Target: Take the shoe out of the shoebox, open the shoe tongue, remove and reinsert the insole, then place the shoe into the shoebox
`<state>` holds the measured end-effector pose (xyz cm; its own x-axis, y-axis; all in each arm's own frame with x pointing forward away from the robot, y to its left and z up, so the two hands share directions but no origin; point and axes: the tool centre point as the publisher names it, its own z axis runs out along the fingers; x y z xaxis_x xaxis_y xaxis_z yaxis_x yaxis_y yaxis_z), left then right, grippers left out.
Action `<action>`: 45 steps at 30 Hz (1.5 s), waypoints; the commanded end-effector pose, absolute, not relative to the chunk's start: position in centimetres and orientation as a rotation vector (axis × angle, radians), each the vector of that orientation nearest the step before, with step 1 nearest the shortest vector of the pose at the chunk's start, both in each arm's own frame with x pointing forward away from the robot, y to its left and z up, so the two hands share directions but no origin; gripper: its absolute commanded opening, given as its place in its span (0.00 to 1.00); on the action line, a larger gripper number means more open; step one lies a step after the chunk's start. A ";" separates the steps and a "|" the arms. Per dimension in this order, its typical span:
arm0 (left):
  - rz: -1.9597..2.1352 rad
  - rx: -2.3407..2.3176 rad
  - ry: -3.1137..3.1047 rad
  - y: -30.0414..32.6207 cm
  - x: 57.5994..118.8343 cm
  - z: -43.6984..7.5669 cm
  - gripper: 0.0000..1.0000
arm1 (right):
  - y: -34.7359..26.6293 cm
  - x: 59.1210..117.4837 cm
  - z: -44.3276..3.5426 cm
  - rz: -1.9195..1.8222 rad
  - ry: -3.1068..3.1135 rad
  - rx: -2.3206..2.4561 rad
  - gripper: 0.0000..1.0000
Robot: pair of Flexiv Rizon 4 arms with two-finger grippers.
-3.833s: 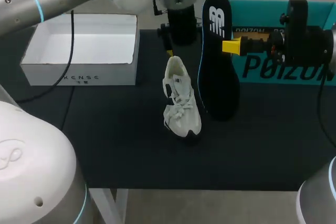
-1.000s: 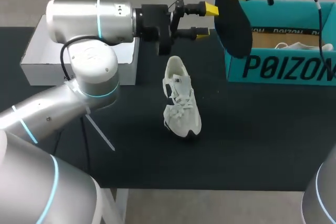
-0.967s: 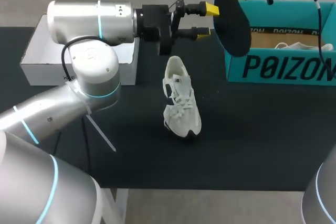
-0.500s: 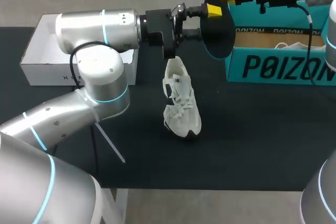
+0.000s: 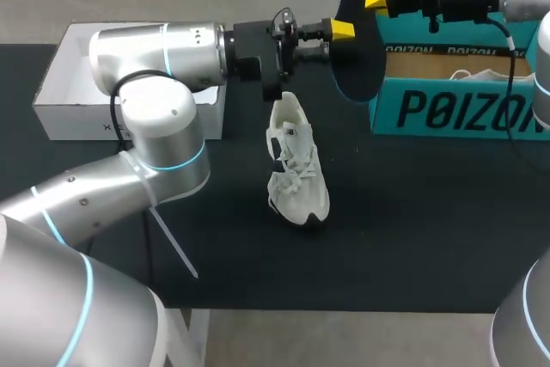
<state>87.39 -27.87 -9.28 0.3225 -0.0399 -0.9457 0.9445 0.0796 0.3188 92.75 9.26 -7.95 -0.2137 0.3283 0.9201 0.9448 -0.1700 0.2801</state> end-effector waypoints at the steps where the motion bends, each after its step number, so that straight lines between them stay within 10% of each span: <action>1: -0.948 1.268 0.967 -28.2 87.6 -9.5 0.00 | 9.7 92.8 -8.1 -1.397 -1.529 -1.474 0.00; 12: -1.010 1.289 0.974 -28.5 87.9 -10.2 0.00 | 9.6 92.8 -8.3 -1.379 -1.517 -1.449 0.00; 13: -1.022 1.289 0.975 -28.5 87.9 -10.2 0.00 | 9.6 92.6 -8.2 -1.379 -1.517 -1.447 0.25; 14: -1.027 1.289 0.974 -28.5 88.0 -10.3 0.00 | 9.6 92.5 -8.2 -1.383 -1.516 -1.448 0.99; 45: -1.134 1.241 0.974 -26.5 87.9 -9.6 0.00 | 3.8 85.7 -4.0 -1.527 -1.530 -1.237 1.00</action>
